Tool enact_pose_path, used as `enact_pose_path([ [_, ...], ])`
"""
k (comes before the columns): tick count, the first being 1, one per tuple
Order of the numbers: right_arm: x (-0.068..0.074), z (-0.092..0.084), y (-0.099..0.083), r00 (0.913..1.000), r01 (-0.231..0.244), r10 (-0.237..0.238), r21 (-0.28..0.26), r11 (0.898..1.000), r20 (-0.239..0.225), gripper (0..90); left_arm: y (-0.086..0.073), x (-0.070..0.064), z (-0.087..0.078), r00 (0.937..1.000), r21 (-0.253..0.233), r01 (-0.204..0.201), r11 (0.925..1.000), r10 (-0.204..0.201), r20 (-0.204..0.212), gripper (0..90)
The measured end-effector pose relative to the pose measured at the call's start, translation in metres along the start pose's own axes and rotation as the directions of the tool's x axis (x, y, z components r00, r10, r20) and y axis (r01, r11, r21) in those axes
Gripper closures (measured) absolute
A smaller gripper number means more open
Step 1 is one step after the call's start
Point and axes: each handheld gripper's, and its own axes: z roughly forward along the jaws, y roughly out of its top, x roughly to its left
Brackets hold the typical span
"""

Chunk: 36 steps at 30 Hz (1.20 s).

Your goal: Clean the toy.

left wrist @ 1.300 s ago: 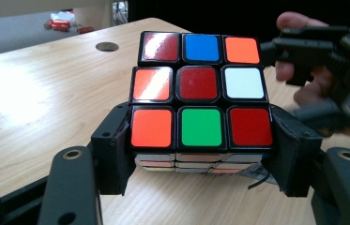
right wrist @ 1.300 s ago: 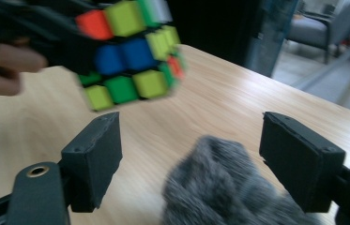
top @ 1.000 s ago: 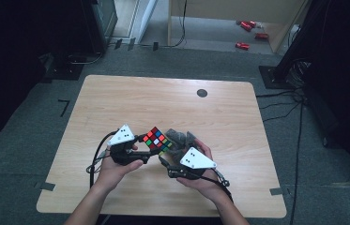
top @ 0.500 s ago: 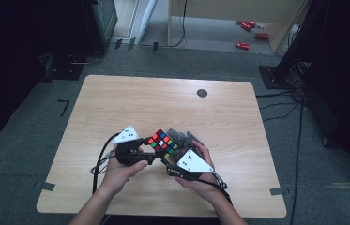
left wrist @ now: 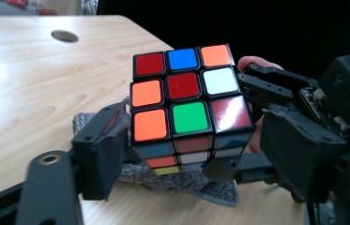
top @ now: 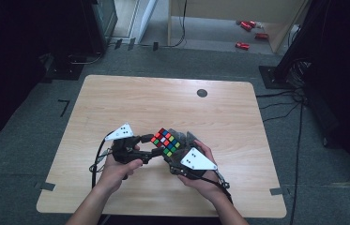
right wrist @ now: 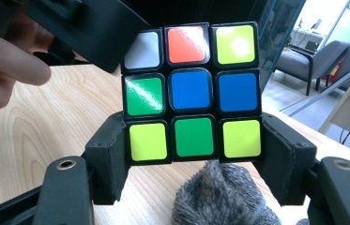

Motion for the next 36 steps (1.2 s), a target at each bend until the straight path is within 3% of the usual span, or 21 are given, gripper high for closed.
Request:
enact_pose_path([
  [4,-0.005,-0.002,0.0,0.9997,-0.024,0.024,0.0,1.0,0.007,34.4,0.0,0.003,-0.006,0.9982,-0.018,-0.056,0.9983,0.056,-0.022,20.2],
  [7,-0.01,-0.004,0.001,0.999,-0.044,0.044,0.009,0.999,0.005,34.5,-0.002,0.003,-0.007,0.9909,-0.017,-0.127,0.9918,0.126,-0.048,18.4],
  [8,-0.011,-0.004,0.001,0.9984,-0.056,0.056,0.012,0.998,0.004,34.5,-0.004,0.002,-0.007,0.9849,-0.012,-0.164,0.9863,0.163,-0.058,18.2],
  [10,-0.015,-0.005,0.001,0.9972,-0.074,0.074,0.017,0.997,0.0,34.5,-0.007,0.0,-0.005,0.9658,0.007,-0.239,0.971,0.239,-0.102,16.0],
  [12,-0.017,-0.006,0.002,0.9945,-0.105,0.105,0.02,0.994,-0.003,34.5,-0.011,0.0,-0.002,0.9514,0.018,-0.285,0.9582,0.286,-0.116,15.2],
  [13,-0.018,-0.007,0.003,0.9934,-0.114,0.114,0.018,0.993,-0.007,34.5,-0.014,-0.001,0.0,0.9378,0.023,-0.321,0.9467,0.321,-0.132,15.2],
  [16,-0.02,-0.009,0.005,0.9886,-0.149,0.149,0.013,0.989,-0.023,34.5,-0.021,-0.003,0.006,0.9084,0.037,-0.39,0.9202,0.391,-0.149,15.1],
  [18,-0.02,-0.009,0.006,0.9858,-0.165,0.166,0.016,0.986,-0.026,34.5,-0.025,-0.006,0.01,0.8807,0.049,-0.446,0.8939,0.448,-0.156,15.2],
  [19,-0.02,-0.009,0.007,0.9844,-0.173,0.173,0.017,0.985,-0.028,34.5,-0.028,-0.008,0.012,0.8628,0.051,-0.479,0.8764,0.481,-0.157,15.2],
  [20,-0.02,-0.009,0.007,0.9827,-0.182,0.182,0.017,0.983,-0.032,34.5,-0.03,-0.011,0.014,0.8302,0.059,-0.525,0.8488,0.527,-0.183,15.2],
  [21,-0.019,-0.009,0.008,0.9804,-0.192,0.193,0.02,0.981,-0.04,34.5,-0.031,-0.012,0.016,0.8155,0.063,-0.544,0.8369,0.545,-0.196,15.3],
  [23,-0.018,-0.009,0.009,0.9778,-0.203,0.204,0.025,0.979,-0.048,34.5,-0.033,-0.013,0.018,0.7965,0.069,-0.566,0.8212,0.567,-0.21,15.4],
  [24,-0.017,-0.009,0.009,0.9763,-0.209,0.21,0.028,0.978,-0.053,34.5,-0.034,-0.013,0.018,0.7797,0.073,-0.584,0.8086,0.583,-0.228,15.5],
  [25,-0.016,-0.009,0.01,0.9744,-0.215,0.217,0.032,0.976,-0.06,34.5,-0.035,-0.013,0.019,0.7667,0.075,-0.597,0.7987,0.596,-0.24,15.6],
  [28,-0.012,-0.008,0.012,0.9682,-0.23,0.233,0.046,0.972,-0.09,34.5,-0.036,-0.012,0.018,0.7408,0.071,-0.625,0.777,0.62,-0.259,15.7],
  [31,-0.009,-0.006,0.014,0.9608,-0.25,0.255,0.059,0.967,-0.109,34.5,-0.039,-0.014,0.02,0.702,0.084,-0.66,0.7462,0.653,-0.284,15.8],
  [32,-0.008,-0.005,0.014,0.9576,-0.256,0.262,0.068,0.964,-0.119,34.5,-0.039,-0.014,0.02,0.695,0.083,-0.668,0.7399,0.659,-0.287,15.8],
  [33,-0.008,-0.005,0.014,0.9551,-0.261,0.269,0.073,0.962,-0.125,34.4,-0.04,-0.015,0.02,0.6787,0.086,-0.682,0.7263,0.672,-0.295,16.4],
  [35,-0.007,-0.004,0.014,0.9485,-0.274,0.285,0.089,0.958,-0.139,34.4,-0.042,-0.016,0.021,0.6396,0.083,-0.718,0.6909,0.702,-0.312,17.9],
  [36,-0.007,-0.003,0.014,0.9459,-0.282,0.293,0.092,0.955,-0.14,34.4,-0.044,-0.017,0.021,0.615,0.08,-0.739,0.6687,0.719,-0.324,18.8],
])
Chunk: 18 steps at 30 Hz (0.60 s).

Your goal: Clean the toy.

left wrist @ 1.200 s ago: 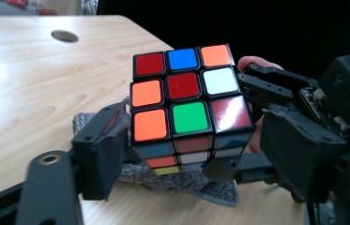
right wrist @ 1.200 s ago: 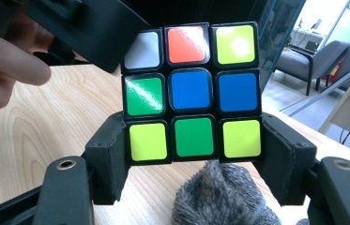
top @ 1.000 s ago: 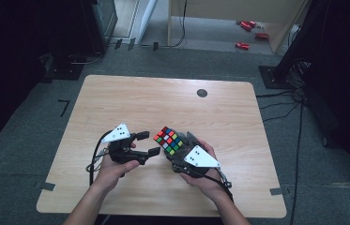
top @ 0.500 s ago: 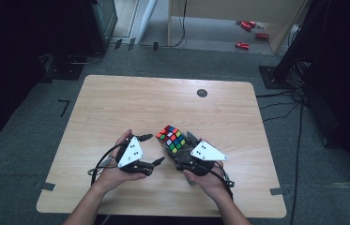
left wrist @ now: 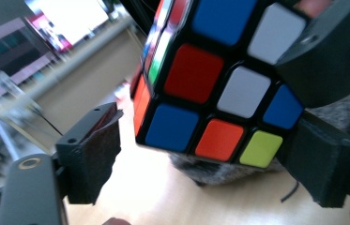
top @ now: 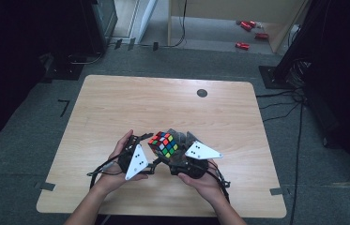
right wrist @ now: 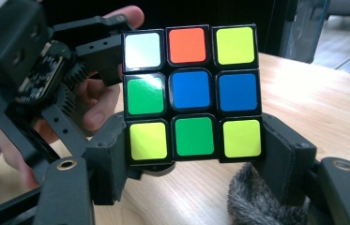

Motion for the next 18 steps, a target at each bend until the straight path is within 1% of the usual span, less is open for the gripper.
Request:
enact_pose_path([
  [1,-0.0005,0.0003,0.0001,0.9999,-0.01,0.01,0.002,1.0,-0.002,34.4,0.0,-0.0015,-0.0001,0.9998,-0.005,-0.019,0.9998,0.019,-0.007,20.8],
  [3,-0.0025,0.0011,0.0002,0.9993,-0.037,0.037,0.01,0.999,-0.011,34.3,-0.0001,-0.0037,0.0008,0.9995,-0.005,-0.031,0.9995,0.031,-0.008,22.8],
  [4,-0.0033,0.0014,-0.0001,0.9985,-0.048,0.049,0.016,0.999,-0.025,34.3,-0.0004,-0.0049,0.0014,0.9992,-0.004,-0.038,0.9993,0.038,-0.01,23.1],
  [6,-0.0034,0.0028,-0.0009,0.9973,-0.058,0.06,0.032,0.998,-0.043,34.3,-0.0011,-0.0073,0.0029,0.9987,0.001,-0.052,0.9987,0.052,-0.005,23.9],
  [8,-0.002,0.0047,-0.0015,0.9962,-0.065,0.068,0.051,0.997,-0.055,34.3,-0.002,-0.0092,0.0036,0.9975,0.006,-0.07,0.9975,0.071,-0.009,24.5],
  [10,-0.0017,0.0061,-0.0017,0.9961,-0.069,0.072,0.059,0.996,-0.05,34.3,-0.0026,-0.0097,0.0033,0.997,0.008,-0.077,0.997,0.077,-0.008,26.4],
  [11,-0.0025,0.0062,-0.0016,0.9955,-0.079,0.082,0.062,0.995,-0.048,34.3,-0.0028,-0.0103,0.0031,0.9968,0.003,-0.079,0.9969,0.079,-0.013,28.4],
  [12,-0.0037,0.0062,-0.0016,0.9942,-0.092,0.095,0.058,0.994,-0.049,34.3,-0.0026,-0.0109,0.0026,0.9968,0.003,-0.079,0.9968,0.079,-0.013,31.2],
  [13,-0.0049,0.0059,-0.0016,0.9929,-0.105,0.107,0.051,0.993,-0.051,34.3,-0.0025,-0.0108,0.0027,0.9976,0.002,-0.068,0.9977,0.068,-0.012,33.7],
  [16,-0.0066,0.0056,-0.0012,0.9914,-0.112,0.115,0.057,0.992,-0.062,34.1,-0.0035,-0.0099,0.0029,0.9989,-0.003,-0.046,0.9989,0.046,-0.001,33.9],
  [18,-0.0073,0.0054,-0.001,0.9901,-0.12,0.124,0.064,0.991,-0.066,33.3,-0.0042,-0.0082,0.0028,0.9997,0.006,-0.023,0.9997,0.023,0.007,34.1],
])
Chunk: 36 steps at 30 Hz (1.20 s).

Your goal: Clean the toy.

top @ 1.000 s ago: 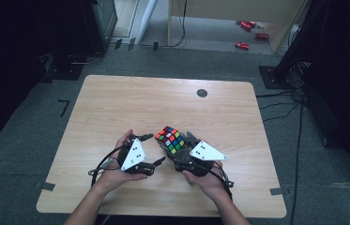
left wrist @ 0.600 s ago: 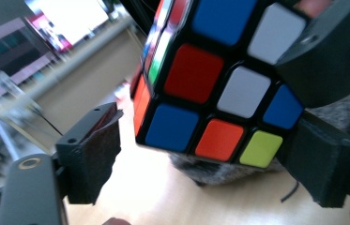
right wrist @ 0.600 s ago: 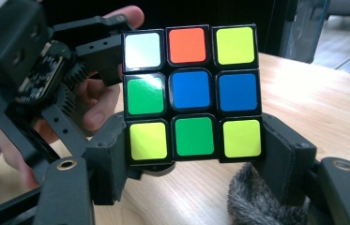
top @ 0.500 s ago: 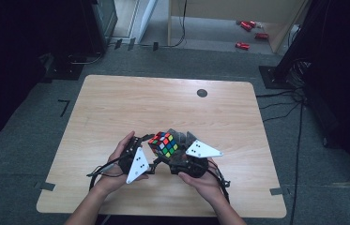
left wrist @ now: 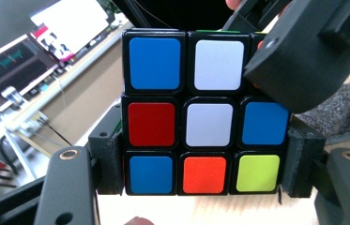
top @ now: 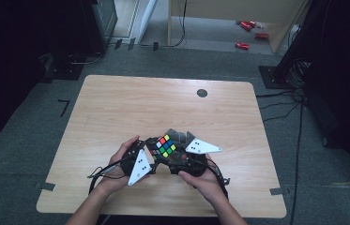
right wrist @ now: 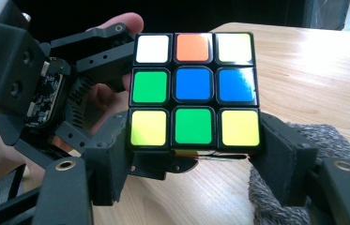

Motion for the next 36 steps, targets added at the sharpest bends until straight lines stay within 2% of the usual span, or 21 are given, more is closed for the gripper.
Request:
enact_pose_path([
  [2,-0.001,-0.002,0.001,0.9999,0.005,-0.005,-0.009,1.0,0.013,27.3,-0.002,0.003,0.0,0.9995,0.011,0.031,0.9995,-0.031,-0.003,34.2],
  [5,-0.005,-0.007,0.004,0.9995,0.007,-0.006,-0.032,0.999,0.032,19.6,-0.006,0.01,-0.003,0.9939,0.023,0.11,0.9937,-0.11,0.0,34.3],
  [8,-0.011,-0.012,0.006,0.9985,-0.001,0.004,-0.055,0.998,0.055,18.8,-0.009,0.016,-0.004,0.9847,0.035,0.174,0.9841,-0.174,0.003,34.3],
  [10,-0.014,-0.014,0.006,0.9965,0.01,-0.005,-0.057,0.998,0.084,18.2,-0.01,0.019,-0.005,0.9781,0.039,0.207,0.9776,-0.208,0.014,34.3],
  [11,-0.016,-0.015,0.006,0.9943,0.016,-0.01,-0.055,0.998,0.106,18.2,-0.011,0.021,-0.005,0.9726,0.043,0.231,0.972,-0.232,0.02,34.3],
  [13,-0.02,-0.014,0.004,0.9842,0.055,-0.048,-0.04,0.998,0.171,18.1,-0.012,0.024,-0.006,0.9641,0.047,0.263,0.9637,-0.264,0.027,34.4],
  [15,-0.024,-0.011,0.001,0.9653,0.103,-0.098,-0.01,0.995,0.242,18.2,-0.013,0.028,-0.007,0.952,0.056,0.302,0.9516,-0.304,0.034,34.4],
  [17,-0.029,-0.008,-0.004,0.9473,0.124,-0.127,0.03,0.992,0.294,18.8,-0.014,0.033,-0.009,0.9375,0.067,0.34,0.9382,-0.343,0.056,34.5],
  [18,-0.033,-0.006,-0.006,0.9436,0.125,-0.133,0.045,0.991,0.303,19.4,-0.015,0.035,-0.01,0.9294,0.072,0.359,0.9305,-0.364,0.063,34.6],
  [20,-0.038,-0.002,-0.01,0.9436,0.11,-0.128,0.076,0.991,0.305,19.7,-0.017,0.038,-0.011,0.9115,0.071,0.399,0.9141,-0.404,0.076,34.6],
  [22,-0.041,0.002,-0.013,0.9357,0.11,-0.136,0.1,0.989,0.325,20.9,-0.019,0.041,-0.012,0.8927,0.067,0.437,0.8971,-0.441,0.091,34.6],
  [24,-0.044,0.005,-0.017,0.9331,0.103,-0.139,0.123,0.987,0.332,21.5,-0.02,0.043,-0.013,0.8803,0.065,0.46,0.8858,-0.464,0.099,34.6],
  [26,-0.046,0.01,-0.02,0.9284,0.106,-0.153,0.152,0.983,0.339,23.3,-0.02,0.044,-0.013,0.871,0.07,0.473,0.8781,-0.478,0.112,34.7],
  [29,-0.048,0.015,-0.025,0.9261,0.112,-0.177,0.207,0.972,0.333,25.5,-0.021,0.044,-0.012,0.865,0.089,0.481,0.8722,-0.489,0.114,34.7],
  [31,-0.049,0.018,-0.028,0.9263,0.102,-0.176,0.227,0.968,0.333,28.6,-0.02,0.043,-0.012,0.8709,0.099,0.472,0.876,-0.481,0.101,34.7],
  [33,-0.051,0.018,-0.029,0.9235,0.093,-0.173,0.236,0.967,0.343,33.4,-0.019,0.043,-0.011,0.8691,0.115,0.477,0.8714,-0.487,0.086,34.7],
  [36,-0.053,0.018,-0.031,0.9303,0.08,-0.156,0.232,0.969,0.332,41.1,-0.02,0.045,-0.009,0.8475,0.134,0.513,0.8481,-0.525,0.08,34.7],
])
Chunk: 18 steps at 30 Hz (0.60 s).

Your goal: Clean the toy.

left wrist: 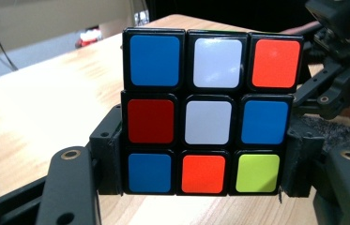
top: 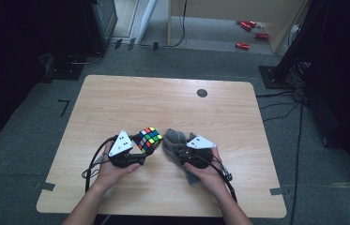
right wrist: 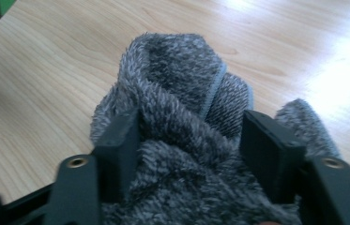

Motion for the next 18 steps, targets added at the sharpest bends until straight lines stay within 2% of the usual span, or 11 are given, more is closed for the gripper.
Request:
enact_pose_path([
  [3,-0.0007,0.0031,-0.0038,0.9996,-0.017,0.018,0.023,1.0,-0.021,44.0,0.0,0.0015,0.0003,0.9996,0.007,0.026,0.9996,-0.027,0.005,34.7],
  [5,-0.0002,0.0042,-0.0055,0.999,-0.028,0.029,0.031,0.999,-0.034,49.0,0.0001,0.0018,0.0007,0.999,0.006,0.043,0.999,-0.043,0.005,34.6],
  [7,-0.0005,0.0036,-0.0055,0.9985,-0.039,0.04,0.038,0.999,-0.037,60.3,0.0,0.0028,0.0014,0.9982,0.009,0.059,0.9982,-0.059,0.008,34.6],
  [8,-0.0009,0.0032,-0.0054,0.9973,-0.059,0.061,0.042,0.997,-0.042,64.4,-0.0003,0.0031,0.0017,0.998,0.012,0.062,0.998,-0.062,0.009,34.6],
  [11,-0.0018,0.0021,-0.0054,0.9977,-0.062,0.063,0.041,0.997,-0.025,75.0,-0.0018,0.0042,0.0023,0.9972,0.018,0.073,0.9972,-0.073,0.015,34.6],
  [13,-0.0039,0.0002,-0.0046,0.9963,-0.079,0.08,0.041,0.996,-0.03,79.9,-0.0023,0.0048,0.0027,0.9966,0.025,0.081,0.9964,-0.081,0.013,34.6],
  [16,-0.0058,-0.0036,-0.0029,0.9953,-0.087,0.089,0.031,0.996,-0.039,82.2,-0.0029,0.0046,0.0033,0.997,0.035,0.076,0.9965,-0.077,0.012,34.6],
  [18,-0.0045,-0.0056,-0.002,0.9966,-0.066,0.067,0.022,0.998,-0.047,77.8,-0.0032,0.0039,0.0038,0.9974,0.043,0.07,0.9966,-0.07,0.016,34.6],
])
